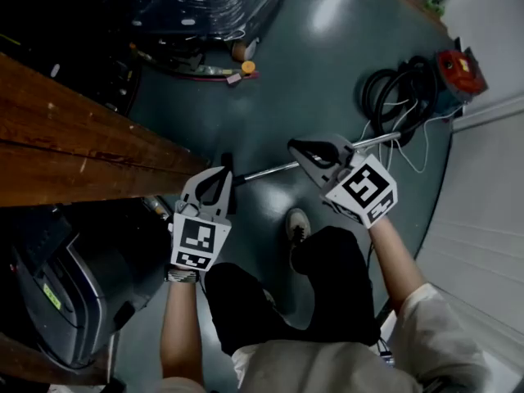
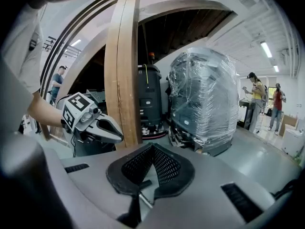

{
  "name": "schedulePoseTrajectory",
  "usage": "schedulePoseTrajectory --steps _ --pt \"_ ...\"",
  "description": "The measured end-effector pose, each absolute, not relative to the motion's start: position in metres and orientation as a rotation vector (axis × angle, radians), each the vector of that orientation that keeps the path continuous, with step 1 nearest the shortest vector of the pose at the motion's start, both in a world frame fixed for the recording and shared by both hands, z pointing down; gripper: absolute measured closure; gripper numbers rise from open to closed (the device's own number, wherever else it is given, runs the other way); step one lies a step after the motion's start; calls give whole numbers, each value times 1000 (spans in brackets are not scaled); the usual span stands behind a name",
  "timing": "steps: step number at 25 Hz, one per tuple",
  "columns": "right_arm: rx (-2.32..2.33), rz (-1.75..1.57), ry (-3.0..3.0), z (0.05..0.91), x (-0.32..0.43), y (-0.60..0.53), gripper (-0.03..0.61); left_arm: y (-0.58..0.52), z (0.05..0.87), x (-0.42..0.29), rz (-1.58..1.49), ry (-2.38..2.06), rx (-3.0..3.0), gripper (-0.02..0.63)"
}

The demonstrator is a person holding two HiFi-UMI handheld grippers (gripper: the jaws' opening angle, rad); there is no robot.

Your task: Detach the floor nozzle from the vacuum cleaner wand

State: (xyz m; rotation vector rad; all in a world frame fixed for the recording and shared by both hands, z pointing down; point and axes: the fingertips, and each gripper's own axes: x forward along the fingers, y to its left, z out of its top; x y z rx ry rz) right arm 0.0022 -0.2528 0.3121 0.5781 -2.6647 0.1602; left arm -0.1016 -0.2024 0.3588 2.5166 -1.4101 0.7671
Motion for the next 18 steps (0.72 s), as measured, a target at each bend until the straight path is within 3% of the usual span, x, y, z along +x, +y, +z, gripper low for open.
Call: schedulePoseTrajectory --steps 10,18 --pt "716 -15 -2615 459 -5 -290 551 -215 501 -118 788 -1394 2546 617" --pt "589 45 -2713 510 -21 -279 551 -219 561 -123 731 -1425 2533 617"
